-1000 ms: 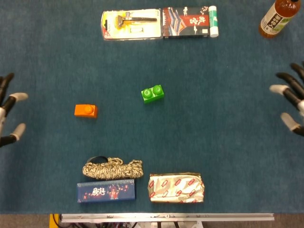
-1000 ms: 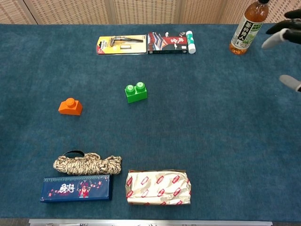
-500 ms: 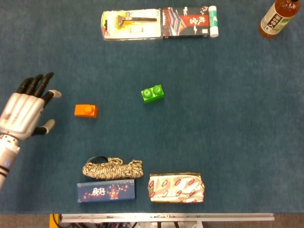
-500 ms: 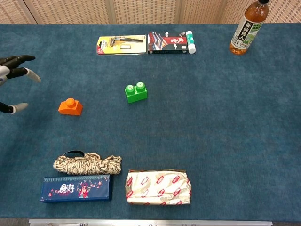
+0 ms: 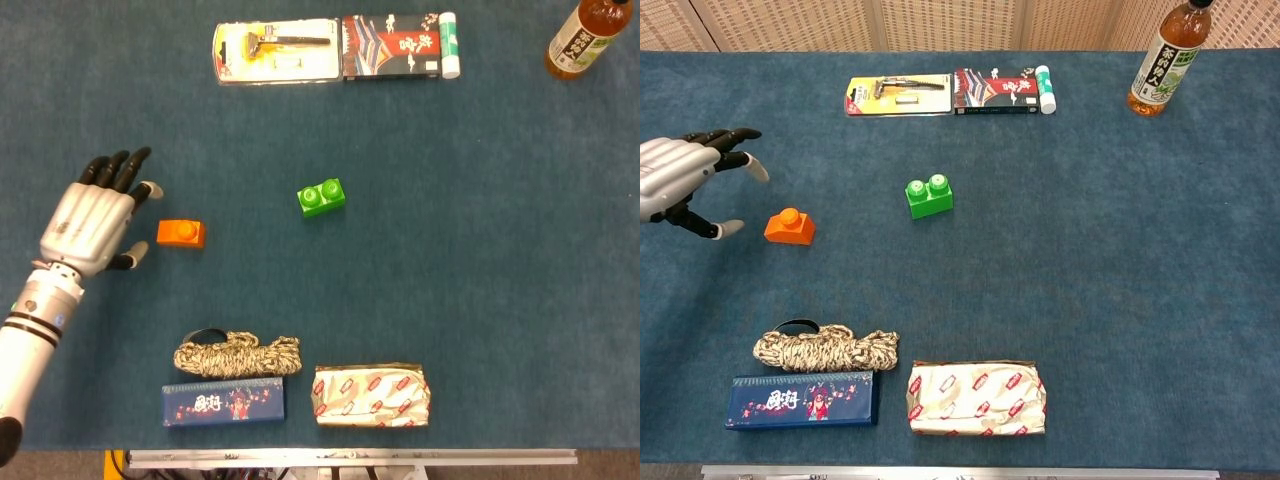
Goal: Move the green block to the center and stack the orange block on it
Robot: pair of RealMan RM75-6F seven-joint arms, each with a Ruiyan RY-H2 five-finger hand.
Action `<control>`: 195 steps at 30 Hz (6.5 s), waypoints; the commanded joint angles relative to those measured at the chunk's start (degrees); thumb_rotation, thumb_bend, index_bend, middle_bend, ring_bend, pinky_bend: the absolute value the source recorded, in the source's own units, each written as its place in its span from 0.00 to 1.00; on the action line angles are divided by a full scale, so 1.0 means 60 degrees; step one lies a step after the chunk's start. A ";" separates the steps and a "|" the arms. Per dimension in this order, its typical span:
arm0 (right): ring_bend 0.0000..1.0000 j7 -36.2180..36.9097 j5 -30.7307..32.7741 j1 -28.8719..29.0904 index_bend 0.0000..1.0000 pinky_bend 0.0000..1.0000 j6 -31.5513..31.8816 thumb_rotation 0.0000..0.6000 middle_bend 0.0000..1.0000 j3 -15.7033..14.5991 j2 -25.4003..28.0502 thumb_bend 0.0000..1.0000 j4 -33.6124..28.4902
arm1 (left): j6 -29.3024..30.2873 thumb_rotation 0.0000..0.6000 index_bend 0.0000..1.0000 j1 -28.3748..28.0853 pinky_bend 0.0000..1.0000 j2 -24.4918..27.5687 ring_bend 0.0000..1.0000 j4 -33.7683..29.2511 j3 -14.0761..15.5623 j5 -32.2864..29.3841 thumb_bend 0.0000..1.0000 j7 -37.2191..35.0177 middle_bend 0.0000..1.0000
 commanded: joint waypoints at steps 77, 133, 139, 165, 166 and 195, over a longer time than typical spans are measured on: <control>0.00 0.0824 -0.0199 -0.0686 0.30 0.02 -0.0795 1.00 0.20 0.1128 0.0186 0.28 0.0126 | 0.0051 1.00 0.35 -0.1205 0.09 -0.2002 0.00 0.1376 0.0216 -0.2033 0.18 0.1266 0.00; 0.00 0.1318 0.0205 -0.1006 0.30 0.02 -0.0394 1.00 0.20 0.1498 0.0329 0.28 0.0163 | 0.0982 1.00 0.52 -0.1614 0.15 -0.2177 0.00 -0.0269 0.0259 -0.2108 0.26 0.3279 0.00; 0.00 0.1653 0.0321 -0.1199 0.30 0.02 -0.0001 1.00 0.20 0.1624 0.0392 0.28 0.0148 | 0.0853 1.00 0.52 -0.2018 0.15 -0.2456 0.00 -0.0383 0.0038 -0.2741 0.26 0.4019 0.00; 0.00 0.2867 0.0963 -0.2076 0.30 0.02 0.1333 1.00 0.20 0.2152 0.0689 0.28 0.0393 | 0.0810 1.00 0.53 -0.2975 0.15 -0.3060 0.00 -0.0423 -0.0100 -0.4112 0.26 0.4601 0.00; 0.00 0.2894 0.0999 -0.2095 0.30 0.02 0.1353 1.00 0.20 0.2177 0.0691 0.28 0.0396 | 0.0816 1.00 0.53 -0.2999 0.15 -0.3063 0.00 -0.0427 -0.0119 -0.4147 0.26 0.4590 0.00; 0.00 0.3170 0.1271 -0.2294 0.30 0.02 0.1307 1.00 0.20 0.2519 0.0713 0.28 0.0469 | 0.0414 1.00 0.53 -0.4012 0.15 -0.3107 0.00 -0.0495 -0.0484 -0.5662 0.26 0.4048 0.01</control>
